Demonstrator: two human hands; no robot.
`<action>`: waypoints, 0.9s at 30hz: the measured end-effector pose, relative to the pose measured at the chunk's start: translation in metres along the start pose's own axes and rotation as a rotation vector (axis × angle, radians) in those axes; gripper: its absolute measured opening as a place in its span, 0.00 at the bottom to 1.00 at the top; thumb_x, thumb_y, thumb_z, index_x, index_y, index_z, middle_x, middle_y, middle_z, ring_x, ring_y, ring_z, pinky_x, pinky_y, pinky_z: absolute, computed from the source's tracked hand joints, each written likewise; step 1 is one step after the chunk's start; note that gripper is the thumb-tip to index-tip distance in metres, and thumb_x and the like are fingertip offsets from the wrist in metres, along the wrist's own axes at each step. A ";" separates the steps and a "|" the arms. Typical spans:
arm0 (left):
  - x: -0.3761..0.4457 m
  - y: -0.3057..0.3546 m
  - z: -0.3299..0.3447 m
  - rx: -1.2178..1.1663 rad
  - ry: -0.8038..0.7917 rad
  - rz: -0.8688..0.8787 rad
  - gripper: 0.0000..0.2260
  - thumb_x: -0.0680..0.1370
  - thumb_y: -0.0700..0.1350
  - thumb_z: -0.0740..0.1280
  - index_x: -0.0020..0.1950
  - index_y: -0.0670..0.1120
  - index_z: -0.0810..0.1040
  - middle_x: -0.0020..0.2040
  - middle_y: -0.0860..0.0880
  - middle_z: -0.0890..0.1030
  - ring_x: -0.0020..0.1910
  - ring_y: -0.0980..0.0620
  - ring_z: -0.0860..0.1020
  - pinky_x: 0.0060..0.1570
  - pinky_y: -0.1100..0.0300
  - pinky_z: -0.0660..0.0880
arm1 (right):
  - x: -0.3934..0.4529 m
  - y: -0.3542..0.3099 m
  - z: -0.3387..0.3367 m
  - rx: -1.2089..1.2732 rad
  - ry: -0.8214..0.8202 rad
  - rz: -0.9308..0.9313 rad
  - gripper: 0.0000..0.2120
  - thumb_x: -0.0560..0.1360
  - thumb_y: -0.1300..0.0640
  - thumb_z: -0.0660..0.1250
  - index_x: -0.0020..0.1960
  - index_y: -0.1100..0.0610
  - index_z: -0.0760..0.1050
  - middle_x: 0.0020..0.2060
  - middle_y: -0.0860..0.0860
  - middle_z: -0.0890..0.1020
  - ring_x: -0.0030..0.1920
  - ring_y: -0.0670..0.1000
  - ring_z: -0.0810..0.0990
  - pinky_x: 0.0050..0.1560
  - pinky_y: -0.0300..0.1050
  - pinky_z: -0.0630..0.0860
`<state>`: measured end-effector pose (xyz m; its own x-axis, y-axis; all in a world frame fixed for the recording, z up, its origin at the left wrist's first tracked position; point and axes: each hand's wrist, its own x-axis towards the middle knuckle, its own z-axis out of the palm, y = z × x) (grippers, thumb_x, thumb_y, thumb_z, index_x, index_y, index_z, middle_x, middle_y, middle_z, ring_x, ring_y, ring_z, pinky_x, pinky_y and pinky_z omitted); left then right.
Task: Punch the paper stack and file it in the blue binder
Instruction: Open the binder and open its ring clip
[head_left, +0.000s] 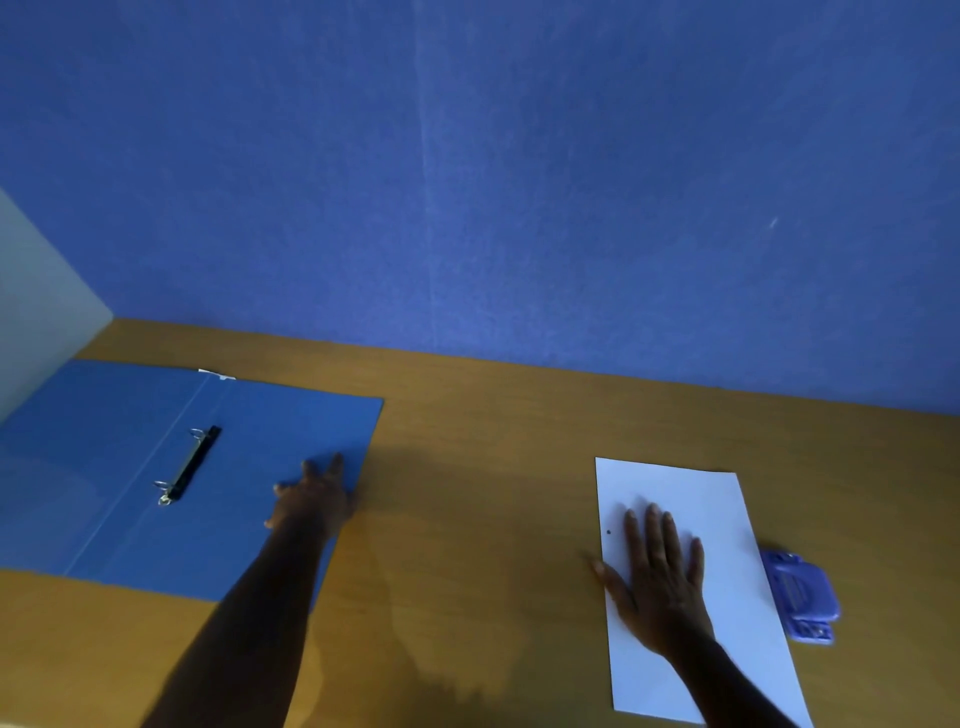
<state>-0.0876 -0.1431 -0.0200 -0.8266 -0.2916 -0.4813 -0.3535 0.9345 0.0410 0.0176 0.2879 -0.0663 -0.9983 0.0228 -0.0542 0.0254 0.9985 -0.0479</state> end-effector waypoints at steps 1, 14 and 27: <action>0.000 0.001 0.000 0.007 -0.003 -0.002 0.32 0.80 0.59 0.57 0.80 0.54 0.46 0.80 0.41 0.51 0.73 0.27 0.57 0.65 0.33 0.68 | 0.000 0.000 0.000 -0.001 -0.007 0.006 0.40 0.77 0.30 0.44 0.79 0.56 0.59 0.78 0.60 0.61 0.78 0.62 0.58 0.73 0.70 0.57; -0.006 0.015 0.004 0.099 0.048 0.056 0.34 0.81 0.50 0.56 0.79 0.51 0.37 0.80 0.37 0.45 0.70 0.27 0.64 0.64 0.34 0.70 | 0.000 -0.001 -0.001 -0.006 -0.025 0.023 0.41 0.77 0.30 0.45 0.78 0.57 0.61 0.77 0.60 0.62 0.77 0.62 0.61 0.71 0.70 0.59; -0.032 0.042 -0.014 0.410 0.183 0.111 0.24 0.81 0.38 0.55 0.77 0.36 0.57 0.79 0.38 0.55 0.61 0.39 0.77 0.54 0.47 0.78 | 0.002 0.000 -0.001 -0.002 -0.050 0.010 0.40 0.77 0.30 0.45 0.79 0.56 0.59 0.78 0.59 0.59 0.78 0.62 0.58 0.72 0.70 0.58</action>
<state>-0.0821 -0.0969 0.0095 -0.9265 -0.1820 -0.3294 -0.0868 0.9550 -0.2835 0.0160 0.2880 -0.0656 -0.9940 0.0308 -0.1046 0.0356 0.9984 -0.0448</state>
